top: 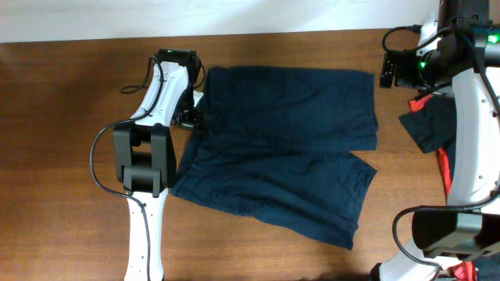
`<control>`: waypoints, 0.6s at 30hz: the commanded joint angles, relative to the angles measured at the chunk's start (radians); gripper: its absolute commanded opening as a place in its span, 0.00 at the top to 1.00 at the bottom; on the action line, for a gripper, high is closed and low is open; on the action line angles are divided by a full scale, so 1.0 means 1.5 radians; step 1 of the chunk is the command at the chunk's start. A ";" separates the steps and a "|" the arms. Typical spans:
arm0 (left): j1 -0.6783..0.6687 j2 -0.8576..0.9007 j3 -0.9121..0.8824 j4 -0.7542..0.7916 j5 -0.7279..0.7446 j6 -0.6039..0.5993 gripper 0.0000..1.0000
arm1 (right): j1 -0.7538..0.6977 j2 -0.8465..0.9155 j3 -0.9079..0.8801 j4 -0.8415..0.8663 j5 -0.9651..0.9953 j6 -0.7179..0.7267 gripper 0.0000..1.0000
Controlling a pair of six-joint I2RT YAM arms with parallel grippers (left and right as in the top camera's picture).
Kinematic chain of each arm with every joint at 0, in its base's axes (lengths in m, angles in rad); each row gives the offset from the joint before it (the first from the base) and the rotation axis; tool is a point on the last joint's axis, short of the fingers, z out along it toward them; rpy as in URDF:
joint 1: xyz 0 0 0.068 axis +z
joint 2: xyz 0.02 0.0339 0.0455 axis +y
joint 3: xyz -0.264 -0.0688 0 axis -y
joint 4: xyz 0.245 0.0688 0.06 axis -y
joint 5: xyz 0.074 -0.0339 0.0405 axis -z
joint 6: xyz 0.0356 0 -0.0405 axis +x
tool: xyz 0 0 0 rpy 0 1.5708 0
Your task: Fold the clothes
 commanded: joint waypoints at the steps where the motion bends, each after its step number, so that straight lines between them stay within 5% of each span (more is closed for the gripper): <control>1: 0.004 -0.024 0.027 -0.002 0.051 -0.015 0.05 | -0.002 -0.001 0.001 0.000 0.004 0.000 0.02; 8: 0.004 -0.178 0.031 0.067 0.153 -0.014 0.04 | -0.002 -0.001 0.001 0.000 0.004 0.000 0.02; 9: 0.004 -0.187 0.031 0.091 0.175 -0.014 0.11 | -0.002 -0.001 0.001 0.000 0.004 0.000 0.02; 10: 0.003 -0.190 0.031 0.129 0.198 -0.015 0.52 | -0.002 -0.001 0.001 0.000 0.004 0.000 0.01; 12: -0.002 -0.184 0.028 0.188 0.208 -0.015 0.87 | -0.002 -0.001 0.001 0.000 0.004 0.000 0.02; 18: -0.022 -0.128 0.019 0.294 0.208 -0.015 0.90 | -0.002 -0.001 0.001 0.000 0.004 0.000 0.02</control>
